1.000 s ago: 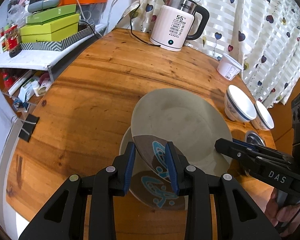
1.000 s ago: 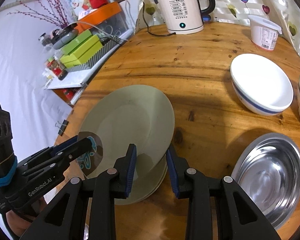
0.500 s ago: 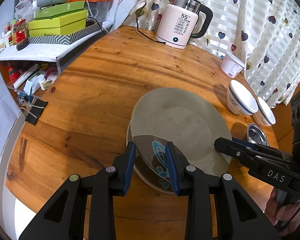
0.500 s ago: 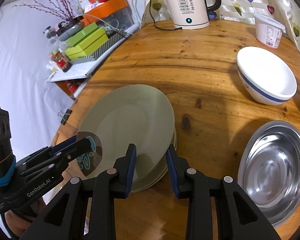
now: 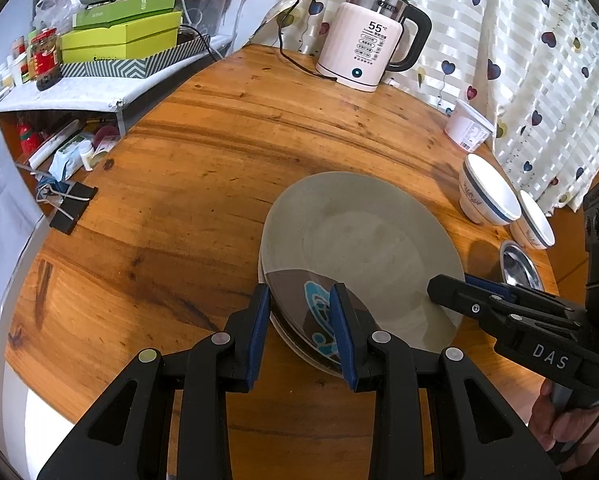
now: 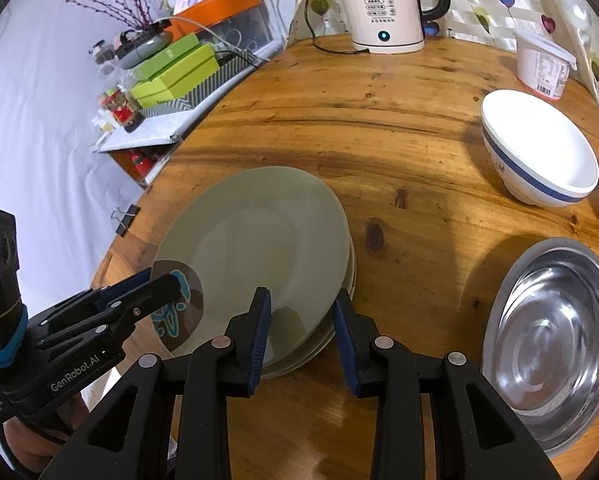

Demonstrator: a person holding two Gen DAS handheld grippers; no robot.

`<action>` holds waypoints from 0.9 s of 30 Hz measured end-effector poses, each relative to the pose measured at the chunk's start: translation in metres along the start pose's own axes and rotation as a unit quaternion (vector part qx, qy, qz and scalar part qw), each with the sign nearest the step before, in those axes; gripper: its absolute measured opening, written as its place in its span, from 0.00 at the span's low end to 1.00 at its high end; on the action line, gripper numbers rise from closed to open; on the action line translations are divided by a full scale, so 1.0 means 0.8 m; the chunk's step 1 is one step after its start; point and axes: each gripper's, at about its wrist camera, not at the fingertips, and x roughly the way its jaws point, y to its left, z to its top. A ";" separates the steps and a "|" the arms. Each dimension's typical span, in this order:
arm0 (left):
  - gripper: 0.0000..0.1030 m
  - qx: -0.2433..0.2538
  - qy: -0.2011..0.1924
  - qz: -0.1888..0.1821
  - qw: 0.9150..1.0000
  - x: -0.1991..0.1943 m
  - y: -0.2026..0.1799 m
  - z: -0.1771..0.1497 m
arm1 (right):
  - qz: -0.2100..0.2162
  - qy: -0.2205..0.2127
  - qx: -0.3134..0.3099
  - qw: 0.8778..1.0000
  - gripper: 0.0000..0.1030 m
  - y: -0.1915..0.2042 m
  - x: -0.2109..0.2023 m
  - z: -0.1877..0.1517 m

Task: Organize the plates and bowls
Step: 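Set the plate stack onto the third plate and open the left tool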

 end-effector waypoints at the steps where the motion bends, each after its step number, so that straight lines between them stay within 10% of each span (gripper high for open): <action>1: 0.31 0.000 0.000 0.000 1.000 0.000 0.000 0.000 | -0.001 0.000 -0.002 1.000 0.31 0.001 0.000 0.000; 27: 0.31 -0.016 -0.004 -0.009 1.000 0.002 0.008 -0.004 | -0.029 0.001 -0.033 0.999 0.38 0.008 0.001 -0.008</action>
